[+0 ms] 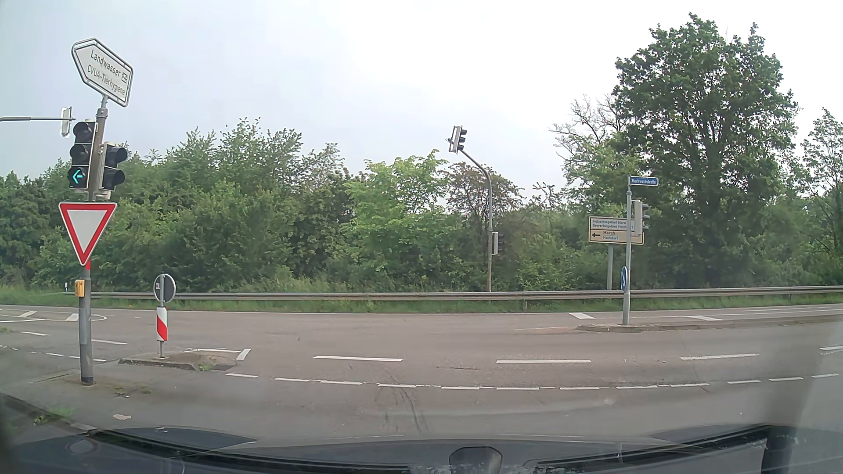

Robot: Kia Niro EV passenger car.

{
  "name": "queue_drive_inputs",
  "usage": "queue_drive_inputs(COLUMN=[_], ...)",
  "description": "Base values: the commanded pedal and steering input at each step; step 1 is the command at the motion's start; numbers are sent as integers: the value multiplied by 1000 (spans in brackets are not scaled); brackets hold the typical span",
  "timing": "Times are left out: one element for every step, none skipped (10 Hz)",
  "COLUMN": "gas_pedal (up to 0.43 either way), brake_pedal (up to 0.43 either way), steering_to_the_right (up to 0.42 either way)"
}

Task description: Follow the waypoints while adhering to traffic rules and regulations

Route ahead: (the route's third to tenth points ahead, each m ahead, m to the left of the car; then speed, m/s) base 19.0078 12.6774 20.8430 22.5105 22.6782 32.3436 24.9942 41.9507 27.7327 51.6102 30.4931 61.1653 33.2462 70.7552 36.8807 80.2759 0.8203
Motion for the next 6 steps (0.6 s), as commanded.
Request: queue_drive_inputs(gas_pedal=[331,350,370,370,370,370], brake_pedal=[0,0,0,0,0,0], steering_to_the_right=[-31,-31,-31,-31,-32,-33])
